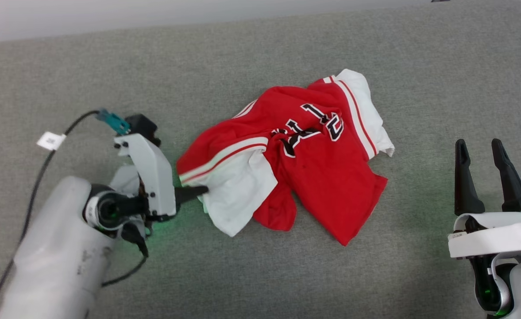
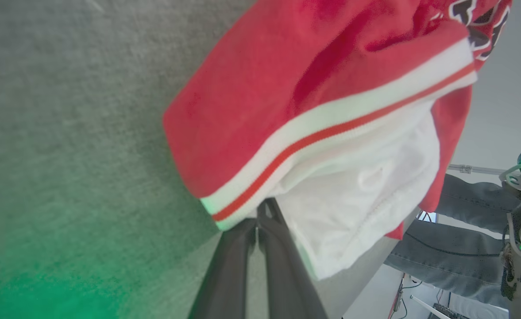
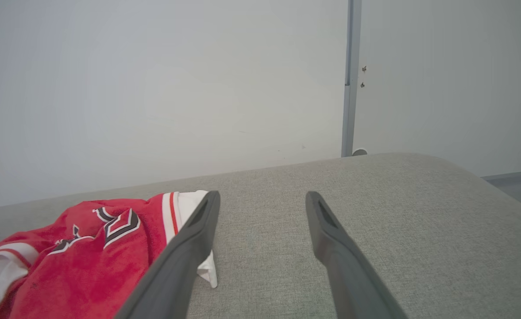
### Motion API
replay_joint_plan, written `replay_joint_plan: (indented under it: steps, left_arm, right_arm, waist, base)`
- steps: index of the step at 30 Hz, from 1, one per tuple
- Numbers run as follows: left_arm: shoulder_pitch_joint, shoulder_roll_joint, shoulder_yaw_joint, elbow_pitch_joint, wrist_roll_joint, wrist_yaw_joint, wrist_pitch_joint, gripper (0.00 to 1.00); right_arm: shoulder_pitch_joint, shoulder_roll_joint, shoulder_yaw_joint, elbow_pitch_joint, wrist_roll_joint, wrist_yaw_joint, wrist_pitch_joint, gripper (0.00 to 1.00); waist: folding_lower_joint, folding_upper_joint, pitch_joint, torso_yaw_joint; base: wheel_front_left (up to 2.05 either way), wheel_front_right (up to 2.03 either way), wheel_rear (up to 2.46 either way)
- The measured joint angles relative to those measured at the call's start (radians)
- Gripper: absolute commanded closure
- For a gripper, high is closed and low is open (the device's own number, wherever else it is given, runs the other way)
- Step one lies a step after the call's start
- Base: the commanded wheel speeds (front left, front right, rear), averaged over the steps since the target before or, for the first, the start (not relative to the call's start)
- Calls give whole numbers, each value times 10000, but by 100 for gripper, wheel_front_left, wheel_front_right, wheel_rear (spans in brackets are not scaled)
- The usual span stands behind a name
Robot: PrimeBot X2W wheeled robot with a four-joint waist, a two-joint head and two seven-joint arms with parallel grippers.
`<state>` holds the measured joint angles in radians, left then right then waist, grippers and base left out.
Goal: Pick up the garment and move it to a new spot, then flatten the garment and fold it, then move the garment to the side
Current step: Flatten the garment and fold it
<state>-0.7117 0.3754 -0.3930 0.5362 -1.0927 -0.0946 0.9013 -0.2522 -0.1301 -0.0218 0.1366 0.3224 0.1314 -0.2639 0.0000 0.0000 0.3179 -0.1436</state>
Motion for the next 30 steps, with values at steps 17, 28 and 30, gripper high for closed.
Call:
replay_joint_plan:
  steps: [17, 28, 30]
  left_arm:
    - [-2231, 2865, -1195, 441, 4380, -25, -2243, 100]
    - [-3307, 3375, -2512, 2125, 6307, -125, -2723, 100]
    - [-3322, 3208, -2336, 2489, 6117, -105, -3055, 97]
  right_arm:
    - [-267, 186, 221, -58, 44, 0, 0, 0]
    - [-420, 219, 157, -58, 94, 0, 0, 0]
    - [-421, 209, 140, -56, 94, 0, 0, 0]
  waist:
    - [0, 0, 392, 126]
    - [0, 0, 818, -370]
    - [0, 0, 855, -399]
  base:
    - [0, 0, 0]
    - [0, 0, 0]
    - [0, 0, 0]
